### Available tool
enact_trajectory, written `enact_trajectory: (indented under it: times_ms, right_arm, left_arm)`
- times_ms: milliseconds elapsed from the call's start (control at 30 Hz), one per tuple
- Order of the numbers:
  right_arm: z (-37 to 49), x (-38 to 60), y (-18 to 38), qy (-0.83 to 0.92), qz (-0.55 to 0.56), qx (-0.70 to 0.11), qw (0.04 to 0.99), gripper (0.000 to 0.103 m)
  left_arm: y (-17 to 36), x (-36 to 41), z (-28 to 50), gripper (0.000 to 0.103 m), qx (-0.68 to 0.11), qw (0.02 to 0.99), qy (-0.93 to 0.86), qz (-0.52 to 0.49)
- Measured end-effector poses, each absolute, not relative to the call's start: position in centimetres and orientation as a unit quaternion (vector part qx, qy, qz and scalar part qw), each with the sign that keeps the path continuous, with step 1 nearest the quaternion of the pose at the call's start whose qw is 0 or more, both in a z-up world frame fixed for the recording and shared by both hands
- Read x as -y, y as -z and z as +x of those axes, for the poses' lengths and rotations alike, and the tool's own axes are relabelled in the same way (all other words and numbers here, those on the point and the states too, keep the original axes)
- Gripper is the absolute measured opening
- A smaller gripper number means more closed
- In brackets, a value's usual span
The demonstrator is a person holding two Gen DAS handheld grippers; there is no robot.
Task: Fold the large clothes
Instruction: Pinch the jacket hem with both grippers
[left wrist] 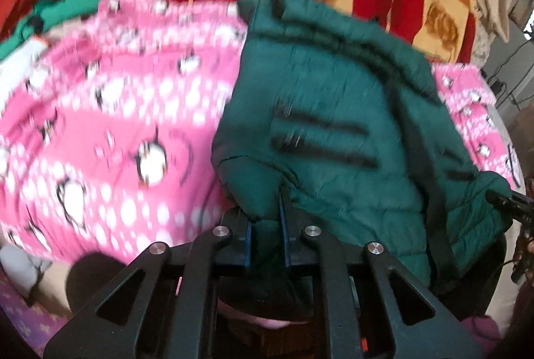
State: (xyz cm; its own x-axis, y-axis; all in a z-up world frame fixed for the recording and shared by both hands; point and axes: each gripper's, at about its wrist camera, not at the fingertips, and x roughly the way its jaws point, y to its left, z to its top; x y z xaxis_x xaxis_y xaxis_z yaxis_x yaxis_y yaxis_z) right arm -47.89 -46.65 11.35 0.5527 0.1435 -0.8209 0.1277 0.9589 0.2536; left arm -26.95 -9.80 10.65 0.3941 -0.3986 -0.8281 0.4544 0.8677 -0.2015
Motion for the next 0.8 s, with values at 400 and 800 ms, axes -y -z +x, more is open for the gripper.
enact_trajectory:
  times_ms: [400,800]
  right_arm:
    - [-38.9,52.6,-17.3,0.063,0.162,-0.362,0.916,0.028]
    - [-25.1,59.4,-16.2,0.132,0.176,-0.368,0.903,0.028]
  left_arm:
    - [-18.6,13.8,-18.5,0.012,-0.394,0.883,0.248,-0.054]
    - [-16.0,21.7,-3.9,0.012,-0.407,0.895,0.171,-0.052]
